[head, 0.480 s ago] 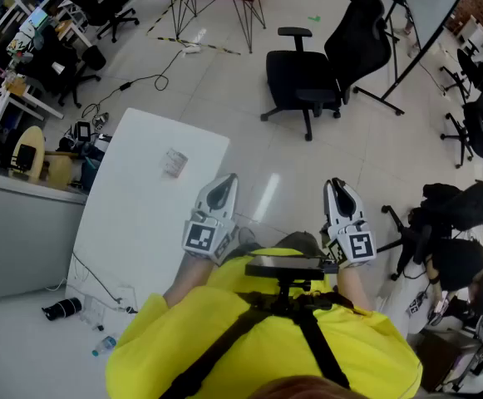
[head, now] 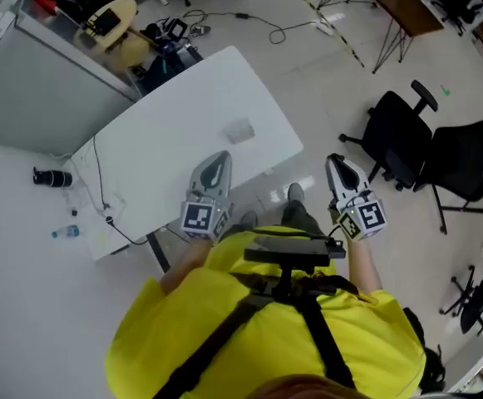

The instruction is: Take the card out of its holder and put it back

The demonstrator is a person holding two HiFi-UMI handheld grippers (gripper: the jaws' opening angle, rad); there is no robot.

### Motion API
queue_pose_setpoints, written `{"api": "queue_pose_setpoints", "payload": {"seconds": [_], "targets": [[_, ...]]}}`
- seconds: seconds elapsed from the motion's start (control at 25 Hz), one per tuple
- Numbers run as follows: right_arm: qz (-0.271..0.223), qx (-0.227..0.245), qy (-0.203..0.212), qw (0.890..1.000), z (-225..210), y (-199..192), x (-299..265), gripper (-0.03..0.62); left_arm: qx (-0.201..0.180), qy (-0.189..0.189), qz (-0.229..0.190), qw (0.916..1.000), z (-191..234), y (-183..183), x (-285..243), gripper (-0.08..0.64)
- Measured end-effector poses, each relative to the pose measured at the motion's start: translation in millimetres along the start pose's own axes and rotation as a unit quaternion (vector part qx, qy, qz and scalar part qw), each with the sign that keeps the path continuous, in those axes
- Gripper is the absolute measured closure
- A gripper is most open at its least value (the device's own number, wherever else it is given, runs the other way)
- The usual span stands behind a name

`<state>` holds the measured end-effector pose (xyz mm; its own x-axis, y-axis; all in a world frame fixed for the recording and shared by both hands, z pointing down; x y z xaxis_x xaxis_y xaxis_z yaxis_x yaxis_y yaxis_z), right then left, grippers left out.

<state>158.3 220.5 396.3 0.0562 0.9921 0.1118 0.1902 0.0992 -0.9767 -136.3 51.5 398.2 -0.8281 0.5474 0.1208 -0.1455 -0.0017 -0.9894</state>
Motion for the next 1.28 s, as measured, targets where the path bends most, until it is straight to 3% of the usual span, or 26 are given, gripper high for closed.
{"api": "queue_pose_setpoints", "payload": {"seconds": [0.12,0.2,0.24,0.32,0.44,0.64,0.88,0.92,0.96,1.08,1.28], "targets": [[0.032,-0.016,0.14,0.989,-34.9,-18.3,-66.0,0.555,-0.011,0.117,-0.002,0.9931,10.3,-8.4,3.1,0.56],[0.059,-0.015,0.244,0.968,-55.0,-38.8,-110.2,0.551,-0.004,0.188,-0.007,0.9821,7.8,-23.0,7.4,0.56],[0.075,-0.014,0.289,0.954,-63.2,-52.8,-133.1,0.508,0.0,0.215,-0.004,0.9765,6.1,-32.3,7.9,0.56],[0.108,-0.011,0.352,0.93,-72.2,-86.9,-173.3,0.483,0.011,0.251,0.008,0.9678,3.7,-48.3,8.5,0.56],[0.148,-0.017,0.412,0.899,-74.1,-144.1,-221.3,0.492,0.017,0.28,0.02,0.9595,2.8,-63.1,10.2,0.56],[0.196,-0.042,0.472,0.859,-64.8,-232.6,-277.6,0.492,0.02,0.291,0.043,0.9555,1.2,-100.1,16.0,0.56],[0.232,-0.005,0.532,0.814,-42.8,-292.4,-310.0,0.492,0.046,0.288,0.053,0.955,22.8,-133.3,20.8,0.56],[0.236,-0.006,0.537,0.81,-41.1,-298.2,-311.4,0.492,0.047,0.287,0.055,0.9552,27.1,-136.2,21.5,0.56],[0.238,-0.01,0.542,0.806,-40.8,-302.1,-312.3,0.554,0.048,0.286,0.056,0.9554,30.8,-139.0,21.9,0.56],[0.234,-0.016,0.555,0.798,-41.7,-303.4,-313.9,0.571,0.05,0.279,0.056,0.9573,38.1,-142.3,17.9,0.56],[0.217,-0.02,0.559,0.8,-33.8,-292.4,-316.6,0.574,0.046,0.258,0.054,0.9634,49.2,-135.9,9.3,0.56]]}}
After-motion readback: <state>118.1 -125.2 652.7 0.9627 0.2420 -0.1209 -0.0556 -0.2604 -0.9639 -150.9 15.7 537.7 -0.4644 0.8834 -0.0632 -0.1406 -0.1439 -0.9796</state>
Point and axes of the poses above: the fingertips, and each gripper's own axes: x backward along the fingers, z to its left, y out of its top, the point moved 10 cm from there along x, backward along the fingers, and after that the axes turned 14 degrees about -z, right-handed, at the moved point
